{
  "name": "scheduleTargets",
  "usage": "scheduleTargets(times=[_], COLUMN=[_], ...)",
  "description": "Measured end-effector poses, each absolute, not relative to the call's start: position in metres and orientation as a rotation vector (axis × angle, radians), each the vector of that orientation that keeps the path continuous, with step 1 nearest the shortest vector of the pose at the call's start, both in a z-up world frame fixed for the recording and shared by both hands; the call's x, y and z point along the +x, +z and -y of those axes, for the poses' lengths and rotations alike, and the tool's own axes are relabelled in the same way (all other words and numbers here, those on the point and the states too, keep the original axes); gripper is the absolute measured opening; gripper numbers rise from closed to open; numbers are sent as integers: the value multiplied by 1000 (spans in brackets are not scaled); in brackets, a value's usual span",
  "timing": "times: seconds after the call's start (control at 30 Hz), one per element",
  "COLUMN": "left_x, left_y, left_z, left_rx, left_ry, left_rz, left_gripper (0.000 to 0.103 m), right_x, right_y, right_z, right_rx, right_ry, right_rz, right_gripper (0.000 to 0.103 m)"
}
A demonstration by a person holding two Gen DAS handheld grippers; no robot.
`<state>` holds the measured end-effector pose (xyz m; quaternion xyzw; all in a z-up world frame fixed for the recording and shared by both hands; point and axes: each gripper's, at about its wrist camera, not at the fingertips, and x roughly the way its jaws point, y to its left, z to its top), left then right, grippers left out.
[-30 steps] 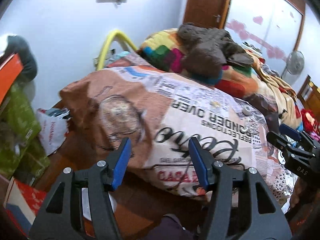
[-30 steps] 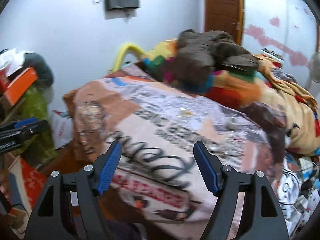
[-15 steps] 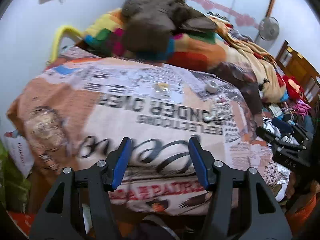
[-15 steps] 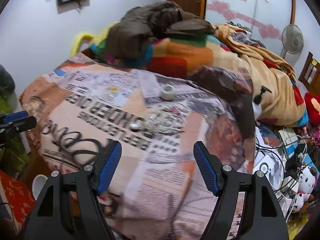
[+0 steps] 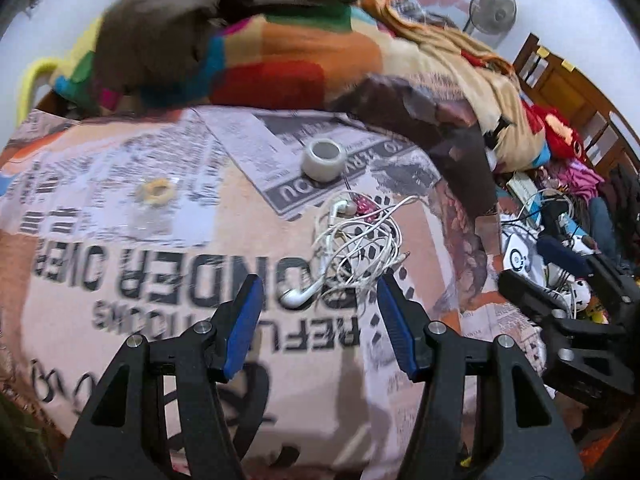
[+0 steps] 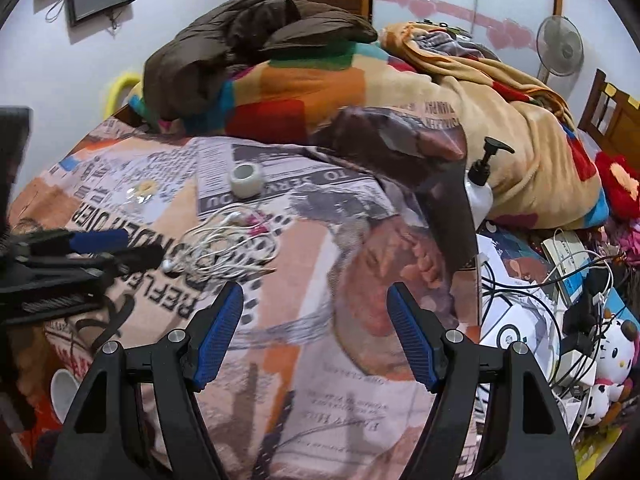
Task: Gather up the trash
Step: 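Close the left tool on the white earphone cable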
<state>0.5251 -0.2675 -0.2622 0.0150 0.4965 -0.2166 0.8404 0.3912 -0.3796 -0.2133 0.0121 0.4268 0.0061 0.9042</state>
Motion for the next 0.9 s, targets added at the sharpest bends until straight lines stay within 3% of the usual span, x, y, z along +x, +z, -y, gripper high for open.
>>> scheduleTargets(times=[0.37, 0.6, 0.73, 0.9], left_x=[545, 536, 528, 513], left_y=[-295, -299, -297, -282], left_z=[295, 305, 293, 256], left_rx=[32, 126, 130, 62], left_ry=[-472, -507, -532, -542], left_rz=[-1050, -987, -982, -967], left_gripper=[58, 38, 6, 3], right_x=[409, 415, 417, 423], right_y=[-229, -231, -230, -233], right_z=[384, 375, 368, 363], right_rx=[-8, -11, -31, -15], right_ry=[38, 64, 68, 99], right_rz=[-904, -904, -900, -902], right_gripper=[71, 71, 71, 71])
